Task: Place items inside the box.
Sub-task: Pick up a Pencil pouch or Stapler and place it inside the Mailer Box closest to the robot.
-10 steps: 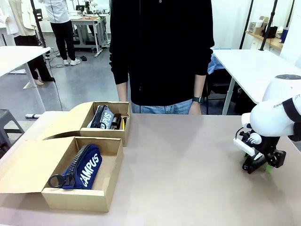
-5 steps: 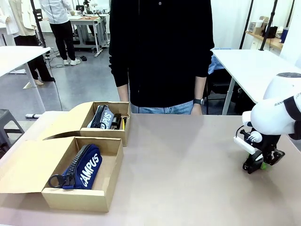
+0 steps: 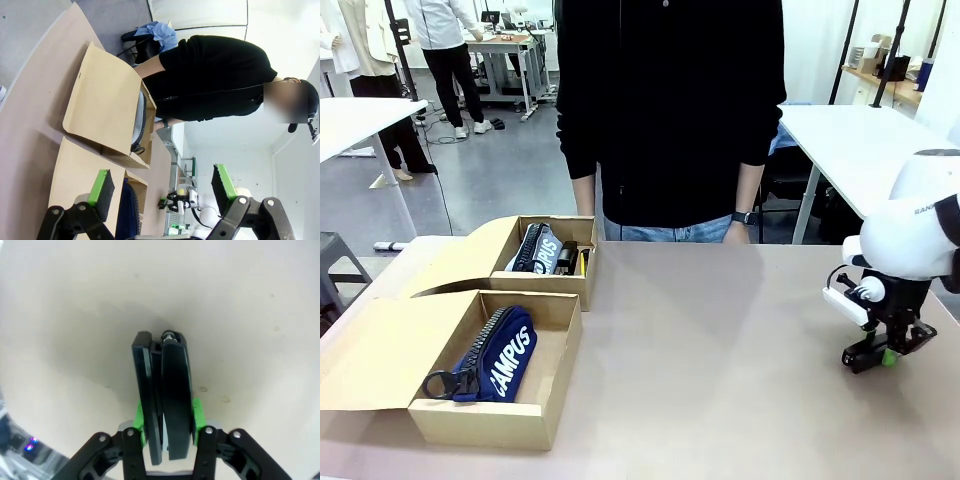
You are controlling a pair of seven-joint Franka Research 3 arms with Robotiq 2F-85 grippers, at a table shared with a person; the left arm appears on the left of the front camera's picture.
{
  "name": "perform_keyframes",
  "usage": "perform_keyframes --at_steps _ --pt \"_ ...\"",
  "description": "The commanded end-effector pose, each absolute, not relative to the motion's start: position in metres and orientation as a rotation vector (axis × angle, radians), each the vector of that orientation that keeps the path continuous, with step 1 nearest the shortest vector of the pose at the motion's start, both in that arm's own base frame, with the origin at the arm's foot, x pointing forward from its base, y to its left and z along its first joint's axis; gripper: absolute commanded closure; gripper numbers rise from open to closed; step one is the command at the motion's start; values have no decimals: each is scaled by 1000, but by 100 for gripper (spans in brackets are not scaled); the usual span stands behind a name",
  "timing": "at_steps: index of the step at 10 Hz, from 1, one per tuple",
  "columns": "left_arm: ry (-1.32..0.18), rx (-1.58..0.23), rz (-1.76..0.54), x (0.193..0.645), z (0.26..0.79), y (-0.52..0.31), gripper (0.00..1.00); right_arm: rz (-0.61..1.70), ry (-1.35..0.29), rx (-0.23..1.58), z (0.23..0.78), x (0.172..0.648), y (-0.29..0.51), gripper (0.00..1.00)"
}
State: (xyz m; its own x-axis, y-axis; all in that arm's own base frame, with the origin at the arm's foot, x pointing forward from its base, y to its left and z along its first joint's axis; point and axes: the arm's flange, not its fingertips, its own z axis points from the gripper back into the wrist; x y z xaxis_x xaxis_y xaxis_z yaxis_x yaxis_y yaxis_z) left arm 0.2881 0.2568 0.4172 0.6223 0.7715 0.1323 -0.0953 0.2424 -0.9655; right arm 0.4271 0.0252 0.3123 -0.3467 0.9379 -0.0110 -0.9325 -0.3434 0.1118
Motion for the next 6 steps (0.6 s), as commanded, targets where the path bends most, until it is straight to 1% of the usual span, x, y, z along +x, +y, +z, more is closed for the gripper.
perform_keyframes --at_steps 1,2,3,5,6 --pt "-709 -1201 652 286 417 257 0 1744 138 267 368 403 45 100" --pt "-709 -1201 652 286 417 257 0 1621 222 348 396 381 64 100" --pt "-709 -1201 652 286 417 257 0 1605 307 347 416 354 92 100" --pt "-709 -1201 652 286 417 257 0 1791 279 233 428 317 139 100" --pt "-709 -1201 652 286 417 257 0 1829 289 142 426 314 140 100"
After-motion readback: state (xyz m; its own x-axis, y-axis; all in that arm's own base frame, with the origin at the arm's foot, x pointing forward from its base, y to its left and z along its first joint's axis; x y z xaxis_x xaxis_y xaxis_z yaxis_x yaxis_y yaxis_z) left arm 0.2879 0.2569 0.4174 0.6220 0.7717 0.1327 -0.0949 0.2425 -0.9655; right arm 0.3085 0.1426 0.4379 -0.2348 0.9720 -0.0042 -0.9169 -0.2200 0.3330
